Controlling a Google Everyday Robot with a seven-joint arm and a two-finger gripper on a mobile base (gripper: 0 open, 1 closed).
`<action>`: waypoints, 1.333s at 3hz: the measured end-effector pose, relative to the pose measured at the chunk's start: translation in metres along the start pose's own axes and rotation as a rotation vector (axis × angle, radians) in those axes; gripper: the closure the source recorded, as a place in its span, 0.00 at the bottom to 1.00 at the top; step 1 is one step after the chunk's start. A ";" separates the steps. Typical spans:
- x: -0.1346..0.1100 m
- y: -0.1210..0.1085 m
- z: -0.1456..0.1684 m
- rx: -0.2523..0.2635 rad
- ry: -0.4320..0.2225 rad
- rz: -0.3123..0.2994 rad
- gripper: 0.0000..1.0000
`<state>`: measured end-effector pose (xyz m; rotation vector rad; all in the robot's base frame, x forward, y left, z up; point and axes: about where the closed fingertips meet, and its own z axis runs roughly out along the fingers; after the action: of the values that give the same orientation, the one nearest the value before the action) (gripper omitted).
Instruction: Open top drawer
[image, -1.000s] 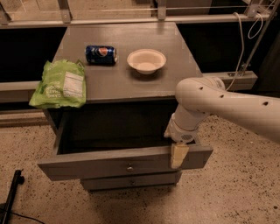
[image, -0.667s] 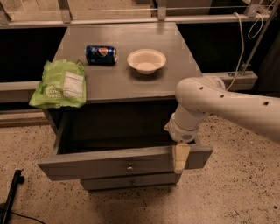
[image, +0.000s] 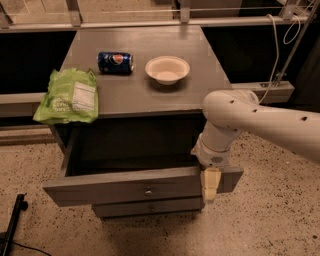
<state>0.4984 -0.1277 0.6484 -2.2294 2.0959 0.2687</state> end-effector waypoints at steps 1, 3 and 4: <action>0.003 0.038 0.010 -0.155 0.025 0.023 0.16; -0.006 0.068 0.007 -0.266 0.049 0.016 0.41; -0.027 0.076 -0.027 -0.223 0.097 -0.047 0.38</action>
Offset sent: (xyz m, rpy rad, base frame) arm -0.1056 0.0103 0.0103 -0.0992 0.3902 0.0690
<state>0.4236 -0.1110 0.6843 -2.4588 2.1540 0.4186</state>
